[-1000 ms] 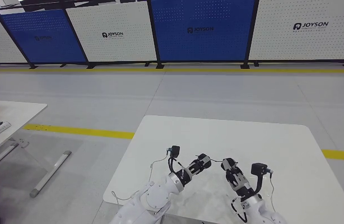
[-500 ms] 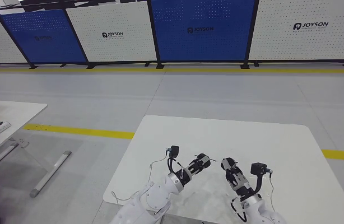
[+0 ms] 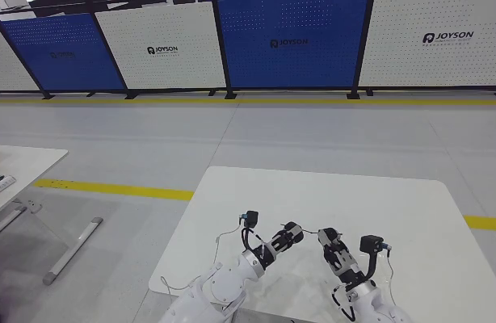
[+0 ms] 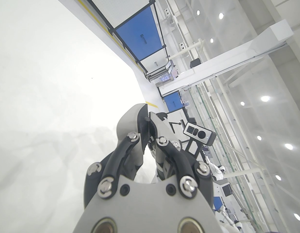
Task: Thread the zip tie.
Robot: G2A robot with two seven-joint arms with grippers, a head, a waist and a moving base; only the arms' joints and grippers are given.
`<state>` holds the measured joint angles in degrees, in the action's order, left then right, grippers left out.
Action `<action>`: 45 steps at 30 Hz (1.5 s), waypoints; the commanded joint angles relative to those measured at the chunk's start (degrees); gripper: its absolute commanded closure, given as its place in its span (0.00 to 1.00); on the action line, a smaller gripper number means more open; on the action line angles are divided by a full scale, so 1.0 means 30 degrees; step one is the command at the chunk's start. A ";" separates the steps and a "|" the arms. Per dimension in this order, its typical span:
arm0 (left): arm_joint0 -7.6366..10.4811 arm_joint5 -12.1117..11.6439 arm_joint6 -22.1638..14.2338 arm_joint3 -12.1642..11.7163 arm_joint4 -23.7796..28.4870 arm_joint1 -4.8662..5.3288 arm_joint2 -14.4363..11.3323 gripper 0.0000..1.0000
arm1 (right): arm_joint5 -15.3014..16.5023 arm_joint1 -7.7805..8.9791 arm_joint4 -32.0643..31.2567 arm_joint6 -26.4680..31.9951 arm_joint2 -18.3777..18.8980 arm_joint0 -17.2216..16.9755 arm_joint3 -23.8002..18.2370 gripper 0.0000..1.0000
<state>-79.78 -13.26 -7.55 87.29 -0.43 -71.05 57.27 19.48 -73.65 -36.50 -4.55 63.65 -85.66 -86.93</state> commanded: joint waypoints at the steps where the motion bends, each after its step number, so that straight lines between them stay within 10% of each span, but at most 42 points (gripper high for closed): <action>1: 0.0038 0.0021 -0.0011 -0.0048 0.0003 -0.0011 -0.0017 1.00 | 0.0000 0.0004 -0.0067 0.0002 -0.0006 -0.0002 -0.0011 0.85; 26: -0.0069 0.0069 0.0008 0.0239 -0.0342 -0.0025 0.0037 1.00 | -0.0022 -0.0022 -0.0308 -0.0012 0.0206 -0.0199 -0.0252 0.84; 29: -0.0083 0.0094 0.0033 0.0285 -0.0450 -0.0025 0.0032 1.00 | -0.0066 -0.0038 -0.0292 -0.0036 0.0220 -0.0202 -0.0245 1.00; 34: -0.0086 0.0108 0.0081 0.0248 -0.0370 -0.0036 0.0063 1.00 | -0.0046 -0.0066 -0.0186 -0.0109 0.0255 -0.0204 -0.0170 1.00; 45: -0.0099 0.0092 0.0137 0.0196 -0.0318 -0.0054 0.0103 1.00 | 0.0000 -0.0102 -0.0220 -0.0064 0.0271 -0.0226 -0.0143 0.77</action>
<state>-80.08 -13.00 -7.12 87.90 -1.40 -71.21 57.56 19.49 -73.94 -37.13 -4.71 64.48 -86.34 -87.40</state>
